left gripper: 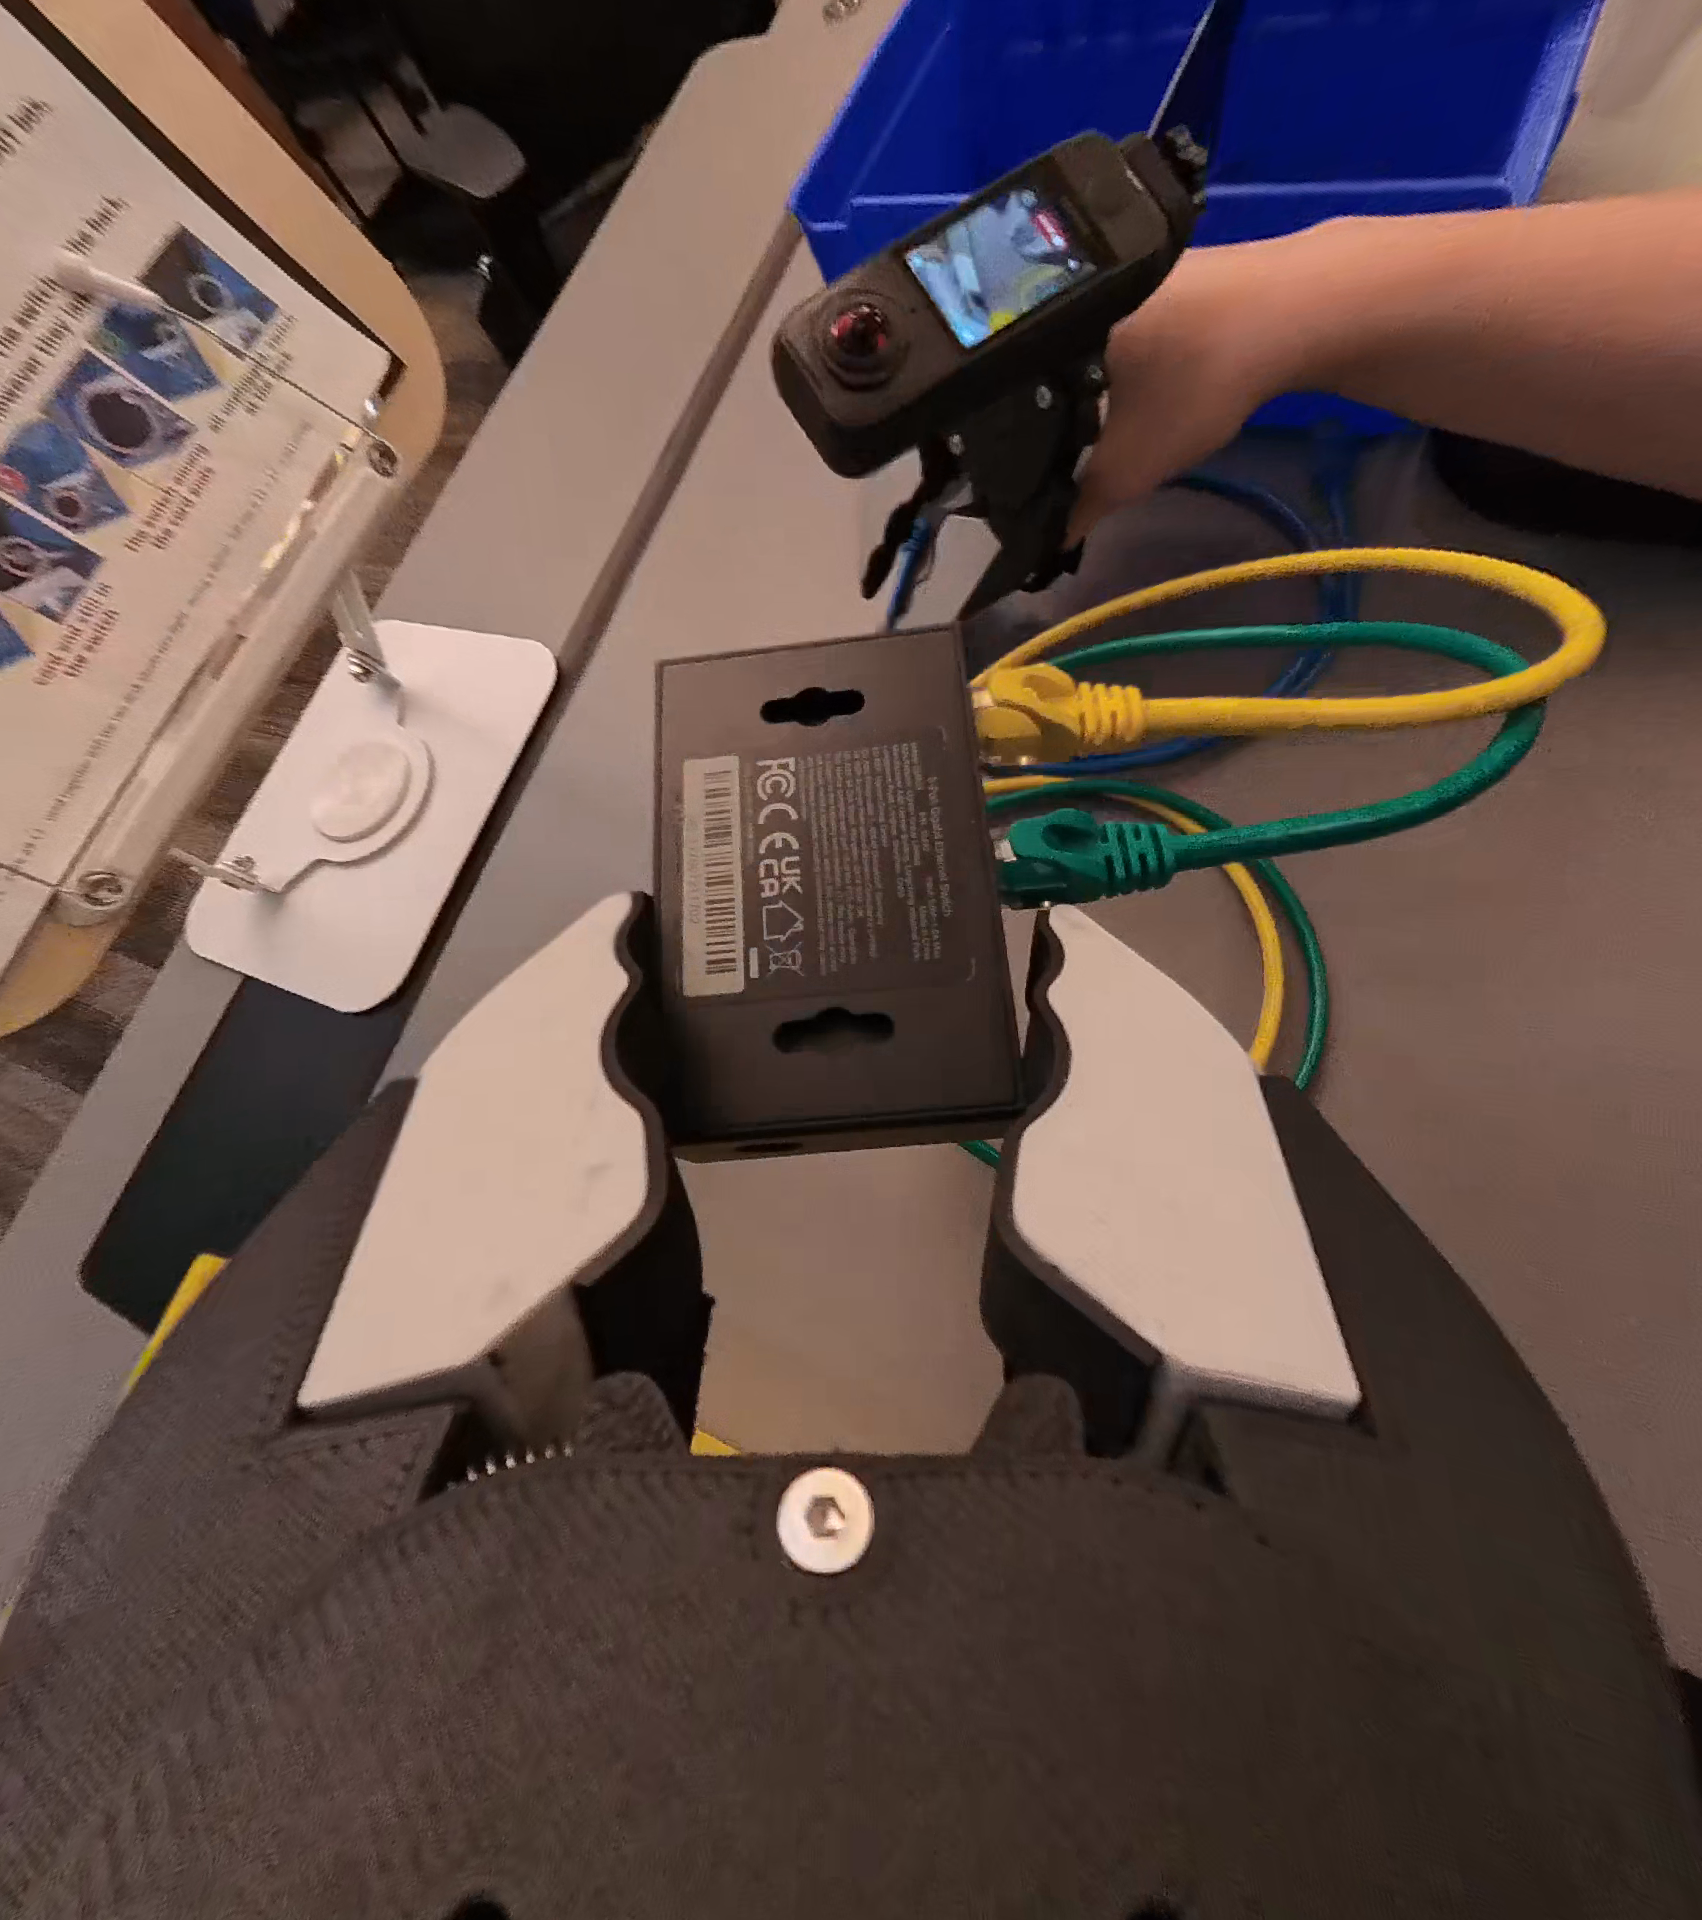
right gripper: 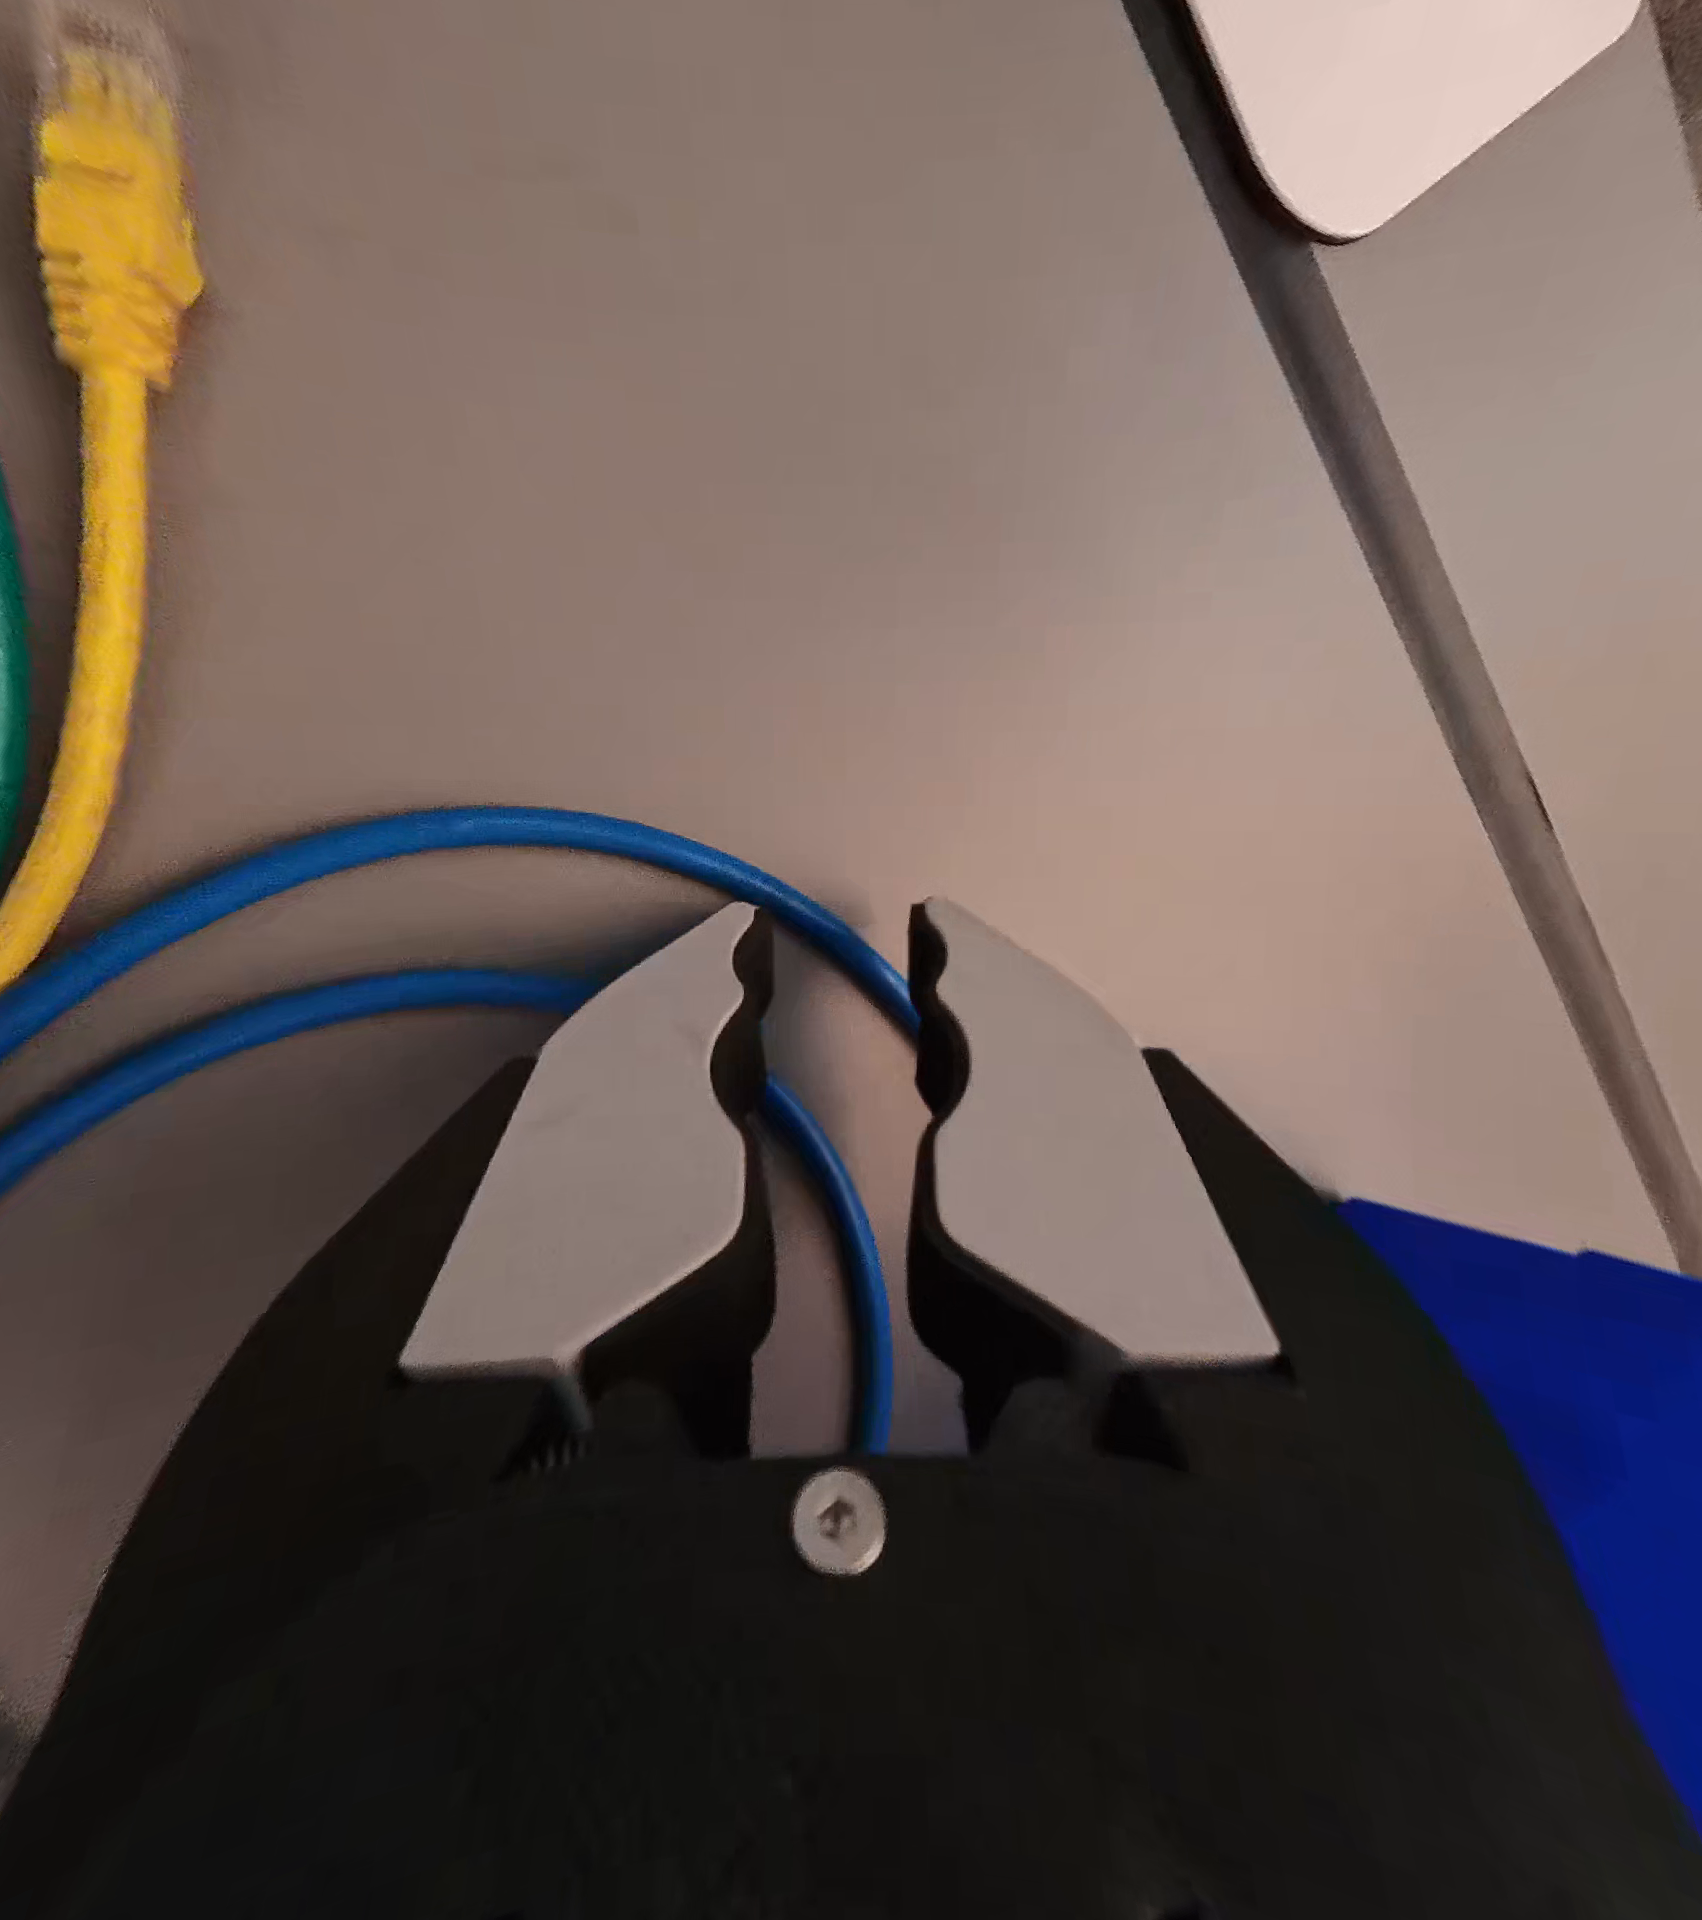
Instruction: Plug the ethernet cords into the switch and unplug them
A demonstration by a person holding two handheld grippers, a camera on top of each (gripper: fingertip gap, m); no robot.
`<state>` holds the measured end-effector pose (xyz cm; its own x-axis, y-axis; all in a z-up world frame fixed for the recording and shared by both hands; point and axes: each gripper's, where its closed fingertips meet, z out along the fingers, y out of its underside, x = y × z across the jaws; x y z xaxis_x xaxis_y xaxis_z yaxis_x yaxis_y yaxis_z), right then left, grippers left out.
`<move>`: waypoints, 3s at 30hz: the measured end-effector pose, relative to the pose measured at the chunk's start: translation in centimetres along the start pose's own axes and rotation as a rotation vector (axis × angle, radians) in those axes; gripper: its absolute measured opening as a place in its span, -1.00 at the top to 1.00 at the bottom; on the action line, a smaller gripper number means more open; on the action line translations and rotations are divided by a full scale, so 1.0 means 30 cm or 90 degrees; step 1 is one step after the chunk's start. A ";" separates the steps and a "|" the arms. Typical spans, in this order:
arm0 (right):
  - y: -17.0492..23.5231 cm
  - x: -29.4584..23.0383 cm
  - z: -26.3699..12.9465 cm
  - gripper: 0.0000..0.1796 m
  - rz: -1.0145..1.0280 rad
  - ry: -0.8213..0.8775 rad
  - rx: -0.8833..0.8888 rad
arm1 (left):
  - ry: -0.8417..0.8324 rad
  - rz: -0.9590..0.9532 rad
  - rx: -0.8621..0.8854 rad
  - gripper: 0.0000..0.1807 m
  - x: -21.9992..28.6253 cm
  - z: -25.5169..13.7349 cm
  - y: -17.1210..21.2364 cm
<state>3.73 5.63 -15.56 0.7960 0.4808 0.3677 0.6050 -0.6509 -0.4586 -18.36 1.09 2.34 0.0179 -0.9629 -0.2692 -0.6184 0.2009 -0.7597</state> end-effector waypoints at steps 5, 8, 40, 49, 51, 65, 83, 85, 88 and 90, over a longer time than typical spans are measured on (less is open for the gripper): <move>-0.035 0.014 0.039 0.81 0.072 -0.039 0.037 | 0.023 0.000 -0.041 0.27 0.016 0.060 0.030; -0.048 0.007 0.047 0.80 0.117 -0.080 0.047 | 0.032 -0.004 -0.064 0.27 0.020 0.087 0.049; -0.059 0.016 0.005 0.91 0.045 -0.123 0.014 | 0.109 -0.077 -0.167 0.27 0.045 0.289 0.191; -0.252 0.330 -0.626 0.92 0.036 0.397 0.259 | 0.115 -0.115 -0.136 0.27 0.032 0.300 0.194; -0.236 0.375 -0.780 0.93 0.071 0.466 0.320 | 0.111 -0.126 -0.131 0.27 0.023 0.297 0.194; -0.164 0.311 -1.273 0.92 0.089 0.283 0.755 | 0.006 -0.388 -0.162 0.27 -0.010 0.458 0.233; -0.281 -0.160 -1.307 0.92 -0.152 -0.513 1.098 | 0.188 -0.359 0.349 0.21 -0.005 0.158 -0.239; -0.319 -0.195 -1.268 0.92 -0.134 -0.565 1.090 | 0.233 -0.282 0.457 0.29 0.066 0.050 -0.336; -0.353 -0.223 -1.245 0.92 -0.102 -0.617 1.091 | 0.213 -0.153 0.490 0.27 0.190 0.023 -0.415; -0.371 -0.238 -1.222 0.93 -0.096 -0.612 1.080 | 0.201 -0.099 0.472 0.28 0.262 0.054 -0.444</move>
<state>-9.38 -12.09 16.58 0.1339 0.9588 0.2505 -0.4195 0.2839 -0.8622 -8.71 -8.86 9.38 -0.2304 -0.9725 -0.0335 0.0540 0.0216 -0.9983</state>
